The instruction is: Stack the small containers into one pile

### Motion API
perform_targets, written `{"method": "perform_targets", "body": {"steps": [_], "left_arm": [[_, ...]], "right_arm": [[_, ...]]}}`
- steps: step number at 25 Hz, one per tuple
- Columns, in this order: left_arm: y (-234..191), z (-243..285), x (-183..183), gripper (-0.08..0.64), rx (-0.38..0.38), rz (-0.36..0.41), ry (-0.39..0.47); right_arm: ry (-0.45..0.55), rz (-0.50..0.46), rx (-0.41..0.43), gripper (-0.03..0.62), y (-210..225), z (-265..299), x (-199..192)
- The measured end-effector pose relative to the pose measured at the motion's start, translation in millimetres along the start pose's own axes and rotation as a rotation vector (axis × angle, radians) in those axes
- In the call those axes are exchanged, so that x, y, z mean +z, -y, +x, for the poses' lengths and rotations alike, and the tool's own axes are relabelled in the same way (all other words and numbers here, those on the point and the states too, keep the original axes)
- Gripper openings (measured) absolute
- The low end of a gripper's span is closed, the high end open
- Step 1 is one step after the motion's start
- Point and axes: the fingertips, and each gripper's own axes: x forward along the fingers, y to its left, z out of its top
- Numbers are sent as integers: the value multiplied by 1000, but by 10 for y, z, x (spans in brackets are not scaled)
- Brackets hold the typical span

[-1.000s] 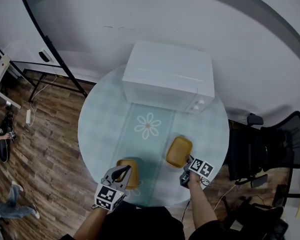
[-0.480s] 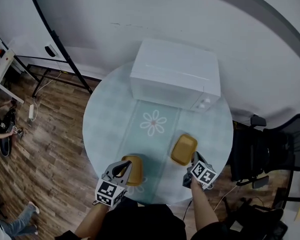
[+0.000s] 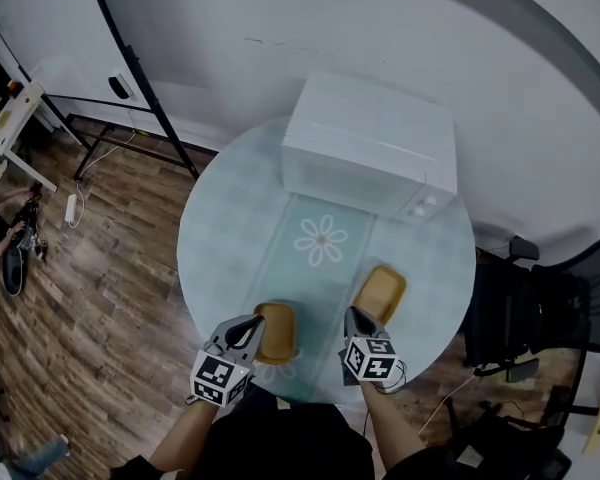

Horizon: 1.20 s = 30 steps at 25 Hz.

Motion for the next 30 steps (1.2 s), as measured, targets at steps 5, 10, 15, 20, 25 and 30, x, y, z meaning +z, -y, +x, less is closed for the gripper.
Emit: {"method": "perform_targets", "body": {"steps": [5,10,15,20,25,30], "left_arm": [[-54,-84,-52,17,24,-11,4],[-137,-180,-112,17,61,-32,3],[-205,-334,-145,17,95,-50,1],[-308,-516,-264,17,137,-63,-11],[-364,-620,-310,17,162,-74,-14],[-399,-653,-291,17,164,-72,-7]], "right_arm": [[-161,-61,136,31,-570,162,-431],[-262,-80,194,66,-887,250,-805],[-341,-52,211,84,-1028,343,-1060],[-398,-4,209,84,-1094,438,-1206],[-431,46,187,84,-1112,501,-1310],[-458,123,175,66,-1116,515,-1382]]}}
